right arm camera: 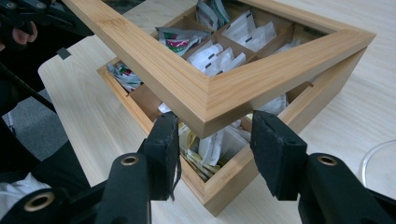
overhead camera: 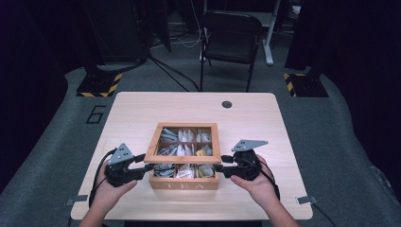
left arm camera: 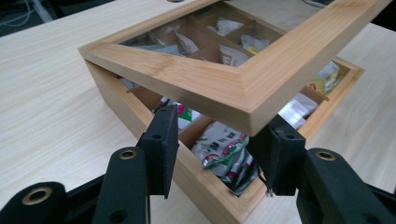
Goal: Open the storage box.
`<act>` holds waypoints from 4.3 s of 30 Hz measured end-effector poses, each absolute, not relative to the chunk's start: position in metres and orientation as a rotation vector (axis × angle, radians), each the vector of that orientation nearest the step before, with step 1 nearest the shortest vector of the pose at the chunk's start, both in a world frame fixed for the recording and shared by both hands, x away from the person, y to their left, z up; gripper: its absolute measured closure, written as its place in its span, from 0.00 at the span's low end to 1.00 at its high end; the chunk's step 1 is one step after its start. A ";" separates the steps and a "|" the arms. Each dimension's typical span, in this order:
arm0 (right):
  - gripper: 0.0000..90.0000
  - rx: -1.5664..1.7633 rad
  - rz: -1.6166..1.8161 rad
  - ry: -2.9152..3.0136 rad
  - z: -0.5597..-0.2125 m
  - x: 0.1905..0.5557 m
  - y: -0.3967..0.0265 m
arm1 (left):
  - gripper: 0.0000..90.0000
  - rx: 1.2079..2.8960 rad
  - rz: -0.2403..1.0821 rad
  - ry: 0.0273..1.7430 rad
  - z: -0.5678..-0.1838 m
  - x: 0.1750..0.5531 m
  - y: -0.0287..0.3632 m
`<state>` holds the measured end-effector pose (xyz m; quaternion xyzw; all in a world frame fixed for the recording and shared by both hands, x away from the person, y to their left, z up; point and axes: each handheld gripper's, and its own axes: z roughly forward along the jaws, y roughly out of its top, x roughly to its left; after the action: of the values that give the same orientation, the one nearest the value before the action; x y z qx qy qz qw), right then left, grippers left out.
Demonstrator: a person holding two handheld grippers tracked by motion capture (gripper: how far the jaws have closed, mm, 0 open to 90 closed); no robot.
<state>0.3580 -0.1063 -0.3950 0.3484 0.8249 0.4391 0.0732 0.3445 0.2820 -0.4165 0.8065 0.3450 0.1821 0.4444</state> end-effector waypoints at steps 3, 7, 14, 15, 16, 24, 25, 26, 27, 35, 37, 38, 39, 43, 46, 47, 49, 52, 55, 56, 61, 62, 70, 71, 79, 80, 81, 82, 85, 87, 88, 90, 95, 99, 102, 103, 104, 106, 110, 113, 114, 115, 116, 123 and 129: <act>0.58 1.040 1.326 2.472 -0.391 0.359 -0.107 | 0.57 1.981 0.482 0.857 -0.415 0.346 0.283; 0.57 1.050 1.341 2.470 -0.390 0.360 -0.107 | 0.56 1.973 0.496 0.853 -0.413 0.347 0.284; 0.57 1.049 1.352 2.457 -0.386 0.362 -0.108 | 0.57 1.978 0.486 0.839 -0.406 0.351 0.285; 0.57 1.044 1.358 2.455 -0.385 0.362 -0.108 | 0.57 1.978 0.486 0.838 -0.405 0.351 0.285; 0.57 1.043 1.360 2.454 -0.385 0.363 -0.108 | 0.57 1.980 0.487 0.836 -0.405 0.351 0.285; 0.54 1.033 1.377 2.443 -0.382 0.365 -0.109 | 0.57 1.984 0.480 0.825 -0.400 0.355 0.285; 0.54 1.034 1.376 2.441 -0.382 0.365 -0.109 | 0.57 1.986 0.479 0.822 -0.399 0.355 0.285; 0.53 1.023 1.371 2.438 -0.381 0.366 -0.109 | 0.57 1.988 0.484 0.819 -0.398 0.356 0.285; 0.53 1.021 1.373 2.437 -0.380 0.366 -0.108 | 0.57 1.989 0.484 0.820 -0.397 0.356 0.285; 0.47 0.980 1.374 2.413 -0.375 0.369 -0.108 | 0.57 1.982 0.488 0.812 -0.389 0.362 0.285; 0.47 0.969 1.374 2.403 -0.373 0.371 -0.108 | 0.57 1.978 0.487 0.810 -0.387 0.363 0.285; 0.47 0.969 1.374 2.403 -0.373 0.371 -0.108 | 0.57 1.977 0.486 0.808 -0.386 0.364 0.286; 0.47 0.966 1.375 2.400 -0.373 0.372 -0.109 | 0.57 1.976 0.482 0.808 -0.385 0.365 0.286; 0.47 0.945 1.360 2.384 -0.370 0.378 -0.108 | 0.57 1.972 0.481 0.801 -0.380 0.368 0.286; 0.47 0.932 1.361 2.382 -0.369 0.382 -0.107 | 0.57 1.972 0.465 0.796 -0.377 0.372 0.287; 0.48 0.918 1.361 2.378 -0.368 0.383 -0.106 | 0.57 1.977 0.461 0.788 -0.376 0.373 0.288; 0.48 0.899 1.363 2.370 -0.367 0.385 -0.106 | 0.57 1.974 0.456 0.781 -0.374 0.375 0.288; 0.49 0.874 1.368 2.360 -0.365 0.389 -0.104 | 0.58 1.969 0.440 0.782 -0.370 0.378 0.289; 0.49 0.881 1.365 2.357 -0.364 0.391 -0.103 | 0.59 1.969 0.450 0.783 -0.367 0.380 0.288; 0.49 0.881 1.363 2.355 -0.364 0.391 -0.103 | 0.59 1.974 0.455 0.779 -0.366 0.381 0.288; 0.50 0.856 1.350 2.350 -0.363 0.396 -0.103 | 0.60 1.971 0.459 0.775 -0.362 0.384 0.288; 0.50 0.859 1.350 2.349 -0.363 0.397 -0.103 | 0.60 1.970 0.454 0.774 -0.361 0.385 0.288; 0.54 0.871 1.381 2.314 -0.359 0.407 -0.102 | 0.61 1.965 0.441 0.776 -0.355 0.391 0.289; 0.54 0.871 1.381 2.314 -0.359 0.407 -0.102 | 0.61 1.966 0.449 0.774 -0.354 0.392 0.289; 0.55 0.865 1.414 2.297 -0.352 0.418 -0.103 | 0.62 1.958 0.466 0.772 -0.346 0.399 0.288; 0.55 0.872 1.415 2.296 -0.351 0.419 -0.103 | 0.62 1.952 0.467 0.774 -0.344 0.401 0.287; 0.55 0.877 1.417 2.294 -0.351 0.419 -0.103 | 0.62 1.952 0.467 0.774 -0.344 0.401 0.287; 0.55 0.862 1.417 2.294 -0.350 0.421 -0.103 | 0.62 1.956 0.470 0.773 -0.343 0.402 0.287; 0.56 0.857 1.410 2.292 -0.348 0.423 -0.103 | 0.62 1.960 0.464 0.783 -0.341 0.406 0.286; 0.57 0.860 1.405 2.284 -0.347 0.423 -0.102 | 0.62 1.958 0.470 0.790 -0.340 0.408 0.286; 0.57 0.872 1.405 2.284 -0.345 0.424 -0.102 | 0.62 1.959 0.472 0.792 -0.339 0.409 0.285; 0.57 0.865 1.408 2.281 -0.345 0.425 -0.102 | 0.62 1.952 0.475 0.792 -0.338 0.410 0.285; 0.59 0.879 1.424 2.265 -0.343 0.429 -0.103 | 0.63 1.932 0.473 0.790 -0.337 0.415 0.287; 0.59 0.889 1.429 2.259 -0.341 0.432 -0.103 | 0.63 1.920 0.489 0.783 -0.335 0.418 0.286; 0.59 0.890 1.427 2.267 -0.338 0.436 -0.103 | 0.64 1.913 0.492 0.782 -0.334 0.420 0.286; 0.58 0.893 1.429 2.266 -0.337 0.437 -0.102 | 0.64 1.912 0.491 0.783 -0.334 0.421 0.286; 0.58 0.907 1.429 2.267 -0.337 0.438 -0.102 | 0.64 1.911 0.492 0.784 -0.333 0.421 0.286; 0.58 0.905 1.427 2.261 -0.336 0.440 -0.101 | 0.64 1.913 0.493 0.785 -0.333 0.422 0.286; 0.57 0.896 1.430 2.252 -0.336 0.442 -0.101 | 0.64 1.910 0.495 0.787 -0.331 0.425 0.286; 0.59 0.900 1.434 2.232 -0.336 0.444 -0.100 | 0.64 1.904 0.506 0.787 -0.330 0.426 0.285; 0.59 0.896 1.433 2.230 -0.335 0.445 -0.100 | 0.64 1.900 0.510 0.784 -0.330 0.427 0.285; 0.59 0.896 1.433 2.230 -0.335 0.445 -0.100 | 0.64 1.897 0.517 0.777 -0.330 0.428 0.285; 0.60 0.898 1.426 2.227 -0.333 0.447 -0.100 | 0.64 1.886 0.521 0.779 -0.330 0.429 0.285; 0.60 0.904 1.417 2.223 -0.330 0.451 -0.098 | 0.63 1.864 0.493 0.781 -0.332 0.438 0.288; 0.61 0.912 1.423 2.223 -0.329 0.454 -0.098 | 0.64 1.876 0.513 0.785 -0.335 0.443 0.285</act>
<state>0.4539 -0.0978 -0.3288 0.3215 0.7840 0.5018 0.1739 0.4433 0.2851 -0.3354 0.7753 0.3244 0.2120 0.4987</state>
